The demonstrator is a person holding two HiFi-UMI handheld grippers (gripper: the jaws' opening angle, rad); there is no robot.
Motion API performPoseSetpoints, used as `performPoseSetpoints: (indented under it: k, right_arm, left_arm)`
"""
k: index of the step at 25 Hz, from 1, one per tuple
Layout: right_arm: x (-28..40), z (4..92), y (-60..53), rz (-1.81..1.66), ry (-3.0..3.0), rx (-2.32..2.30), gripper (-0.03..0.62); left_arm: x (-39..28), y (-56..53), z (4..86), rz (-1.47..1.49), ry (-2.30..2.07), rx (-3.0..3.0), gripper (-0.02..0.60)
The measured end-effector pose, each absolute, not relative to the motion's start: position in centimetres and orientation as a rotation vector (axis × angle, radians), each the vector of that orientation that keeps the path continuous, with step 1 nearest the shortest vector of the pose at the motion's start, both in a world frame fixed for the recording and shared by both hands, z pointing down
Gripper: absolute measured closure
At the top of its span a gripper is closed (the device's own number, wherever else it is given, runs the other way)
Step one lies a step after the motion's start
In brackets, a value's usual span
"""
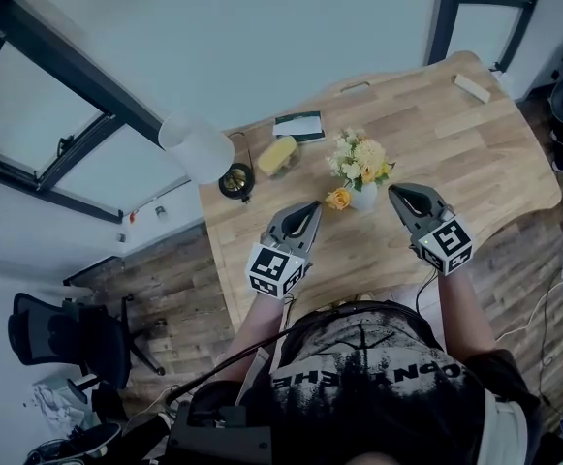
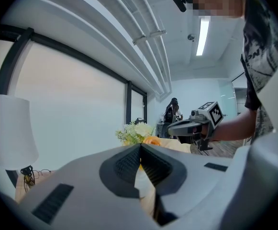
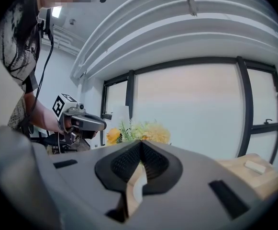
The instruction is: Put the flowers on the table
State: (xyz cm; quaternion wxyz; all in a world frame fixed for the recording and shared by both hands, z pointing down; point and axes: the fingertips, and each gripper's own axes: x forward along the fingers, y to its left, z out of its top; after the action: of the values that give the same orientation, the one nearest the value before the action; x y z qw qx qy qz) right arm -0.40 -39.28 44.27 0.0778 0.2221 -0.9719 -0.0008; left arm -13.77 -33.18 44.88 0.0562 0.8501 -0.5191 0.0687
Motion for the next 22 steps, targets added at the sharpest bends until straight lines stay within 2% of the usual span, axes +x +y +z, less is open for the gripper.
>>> performPoseSetpoints:
  k: [22]
  right_arm:
    - [-0.29, 44.51, -38.94, -0.024, -2.888, 0.680, 0.578]
  left_arm:
    - [-13.21, -33.20, 44.84, 0.195, -1.552, 2.597, 0.568]
